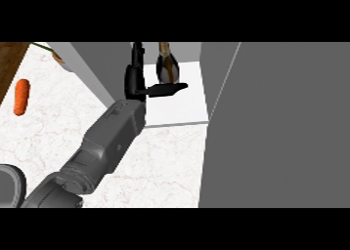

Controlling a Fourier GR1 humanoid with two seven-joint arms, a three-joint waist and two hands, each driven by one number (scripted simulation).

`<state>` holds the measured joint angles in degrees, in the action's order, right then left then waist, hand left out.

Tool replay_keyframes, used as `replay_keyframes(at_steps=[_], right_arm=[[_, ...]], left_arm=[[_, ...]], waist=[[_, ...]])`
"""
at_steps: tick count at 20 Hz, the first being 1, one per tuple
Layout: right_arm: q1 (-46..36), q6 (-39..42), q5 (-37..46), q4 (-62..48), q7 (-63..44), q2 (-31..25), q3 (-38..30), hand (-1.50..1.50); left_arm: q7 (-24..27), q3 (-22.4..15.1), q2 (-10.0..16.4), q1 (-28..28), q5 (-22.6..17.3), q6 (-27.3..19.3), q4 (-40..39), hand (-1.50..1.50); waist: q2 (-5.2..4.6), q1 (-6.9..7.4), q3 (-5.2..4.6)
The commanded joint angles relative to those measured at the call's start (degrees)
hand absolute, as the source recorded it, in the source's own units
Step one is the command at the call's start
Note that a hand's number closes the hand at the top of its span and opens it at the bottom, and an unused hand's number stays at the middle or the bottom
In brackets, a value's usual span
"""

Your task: Pick up the wine, place it into the cabinet and close the cabinet

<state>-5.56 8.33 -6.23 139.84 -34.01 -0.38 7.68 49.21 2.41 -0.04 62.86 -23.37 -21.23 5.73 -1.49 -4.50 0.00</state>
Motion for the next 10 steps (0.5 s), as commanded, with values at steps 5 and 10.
replay_keyframes(at_steps=[5,10], right_arm=[[2.87,0.36,0.28,1.42,1.70,0.16,0.35,-1.50],[-1.46,-1.56,-0.62,1.74,-2.90,-0.01,-0.47,-1.50]], left_arm=[[0.57,-0.37,0.04,-1.89,0.05,2.93,-0.52,-1.50],[-0.60,0.21,0.04,-1.94,-2.42,6.71,0.94,-1.50]], waist=[[0.38,0.84,-0.05],[0.68,1.46,-0.07]])
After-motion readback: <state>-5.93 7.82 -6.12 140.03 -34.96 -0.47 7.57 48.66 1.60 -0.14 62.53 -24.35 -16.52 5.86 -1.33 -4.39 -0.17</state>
